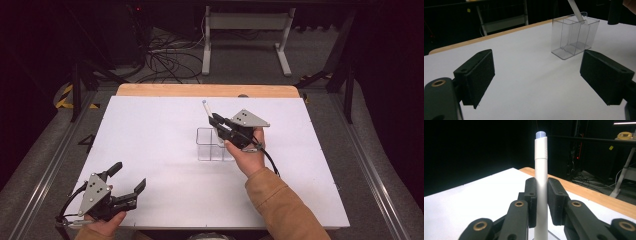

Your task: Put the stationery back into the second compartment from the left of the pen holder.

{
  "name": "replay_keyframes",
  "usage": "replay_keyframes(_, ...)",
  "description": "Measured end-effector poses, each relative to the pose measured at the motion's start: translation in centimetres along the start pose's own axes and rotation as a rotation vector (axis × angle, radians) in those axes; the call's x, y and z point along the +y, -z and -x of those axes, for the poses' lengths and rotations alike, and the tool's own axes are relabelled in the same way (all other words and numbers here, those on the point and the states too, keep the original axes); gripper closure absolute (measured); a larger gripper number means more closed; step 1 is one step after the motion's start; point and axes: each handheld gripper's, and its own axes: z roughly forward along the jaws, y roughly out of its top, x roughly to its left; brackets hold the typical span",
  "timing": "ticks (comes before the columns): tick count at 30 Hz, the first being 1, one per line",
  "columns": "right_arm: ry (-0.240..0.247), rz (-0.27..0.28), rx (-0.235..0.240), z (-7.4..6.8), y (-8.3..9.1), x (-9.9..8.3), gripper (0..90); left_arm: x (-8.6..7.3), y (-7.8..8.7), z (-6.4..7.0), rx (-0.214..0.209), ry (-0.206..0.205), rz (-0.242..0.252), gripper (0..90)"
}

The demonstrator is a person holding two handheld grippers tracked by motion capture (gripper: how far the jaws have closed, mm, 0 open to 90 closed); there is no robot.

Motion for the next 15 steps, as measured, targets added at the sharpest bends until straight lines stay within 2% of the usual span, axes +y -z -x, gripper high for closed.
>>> replay_keyframes(15,-0.023,-0.043,0.010,-0.4,0.2,-1.2,79.2,0.0,0.0,0.0,0.001,0.000,0.002,13.2)
